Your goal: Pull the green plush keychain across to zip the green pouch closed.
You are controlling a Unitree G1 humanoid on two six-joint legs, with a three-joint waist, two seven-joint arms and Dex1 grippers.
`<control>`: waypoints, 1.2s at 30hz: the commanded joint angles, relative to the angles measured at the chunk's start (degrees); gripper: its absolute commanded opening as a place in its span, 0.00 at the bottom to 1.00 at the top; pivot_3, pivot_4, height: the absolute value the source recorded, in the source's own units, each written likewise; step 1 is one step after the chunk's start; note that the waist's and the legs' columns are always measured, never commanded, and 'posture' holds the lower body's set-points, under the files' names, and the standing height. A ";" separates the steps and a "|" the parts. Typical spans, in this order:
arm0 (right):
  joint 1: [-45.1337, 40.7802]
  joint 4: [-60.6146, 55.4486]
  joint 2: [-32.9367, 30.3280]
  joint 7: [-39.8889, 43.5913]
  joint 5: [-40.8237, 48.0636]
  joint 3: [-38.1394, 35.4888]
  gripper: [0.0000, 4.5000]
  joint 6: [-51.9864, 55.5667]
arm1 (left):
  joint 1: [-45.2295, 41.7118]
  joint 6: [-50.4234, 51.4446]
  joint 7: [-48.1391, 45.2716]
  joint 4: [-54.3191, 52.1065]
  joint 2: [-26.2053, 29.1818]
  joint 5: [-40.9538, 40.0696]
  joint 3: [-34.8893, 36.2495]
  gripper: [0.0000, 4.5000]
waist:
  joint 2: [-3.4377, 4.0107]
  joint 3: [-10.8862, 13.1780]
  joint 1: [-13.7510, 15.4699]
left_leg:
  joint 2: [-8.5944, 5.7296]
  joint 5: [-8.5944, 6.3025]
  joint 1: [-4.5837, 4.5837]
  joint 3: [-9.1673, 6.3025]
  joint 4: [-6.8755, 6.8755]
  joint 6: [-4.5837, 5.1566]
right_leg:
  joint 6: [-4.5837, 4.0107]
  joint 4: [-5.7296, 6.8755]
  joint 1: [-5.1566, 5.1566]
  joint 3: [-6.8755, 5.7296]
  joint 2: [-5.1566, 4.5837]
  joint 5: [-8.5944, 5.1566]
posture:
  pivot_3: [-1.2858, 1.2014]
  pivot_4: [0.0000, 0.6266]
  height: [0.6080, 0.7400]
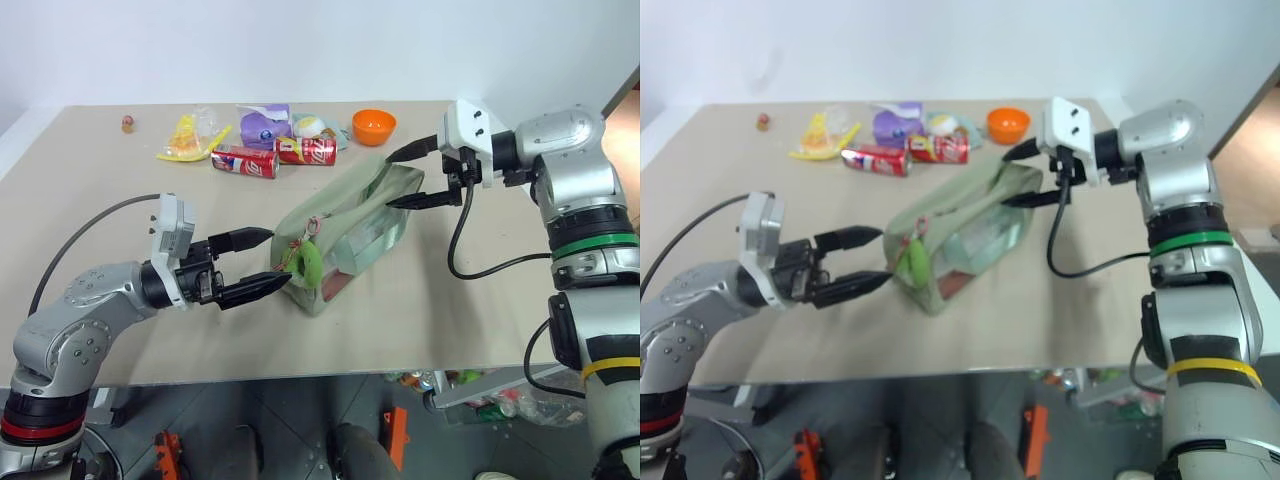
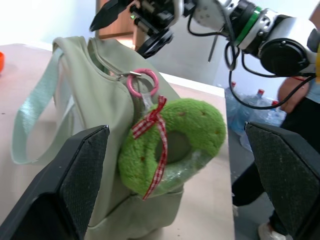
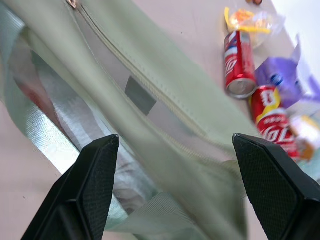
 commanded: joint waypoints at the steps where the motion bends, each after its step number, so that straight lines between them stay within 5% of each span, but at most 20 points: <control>1: -3.34 5.55 -0.33 -0.22 -1.16 -1.51 0.83 -4.83 | -0.85 0.33 0.77 -2.51 0.87 -1.23 1.18 1.00 | 0.00 0.00 0.00 | 0.00 0.00 0.00 0.00 0.00 0.00 | 0.00 0.00 -0.01 0.00 0.00 0.00 | 0.52 0.24 1.00; 7: -5.96 13.05 -0.11 -1.47 -3.88 -1.27 0.83 -10.61 | 0.41 0.72 2.19 -3.76 1.10 -1.68 2.13 1.00 | 0.00 0.00 -0.02 | 0.00 0.00 0.00 0.00 -0.01 0.00 | 0.00 0.00 -0.01 0.00 0.00 -0.01 | 0.52 0.24 1.00; 19: -6.38 14.53 0.68 -1.15 -4.36 -1.79 0.01 -13.98 | -0.04 0.51 3.08 -3.53 0.94 -1.36 1.92 1.00 | 0.01 0.01 -0.03 | 0.00 0.00 0.01 -0.01 -0.01 0.00 | -0.01 0.00 -0.01 0.00 0.01 0.00 | 0.52 0.24 1.00; 29: -4.83 7.45 -1.45 -0.07 -2.00 -3.34 0.01 -9.27 | -0.16 0.22 2.55 -2.81 0.97 -0.83 1.54 1.00 | 0.02 0.01 0.00 | 0.00 0.00 0.00 0.00 -0.01 0.00 | -0.01 0.00 -0.01 0.01 0.00 0.00 | 0.52 0.24 1.00; 36: 8.80 -26.80 -8.20 2.14 4.07 -3.93 0.01 16.18 | -0.43 0.05 1.83 -1.61 1.29 -0.40 1.98 1.00 | 0.03 0.02 0.21 | -0.01 -0.04 -0.06 -0.07 -0.02 -0.03 | 0.04 0.00 -0.02 -0.02 -0.01 -0.05 | 0.52 0.24 1.00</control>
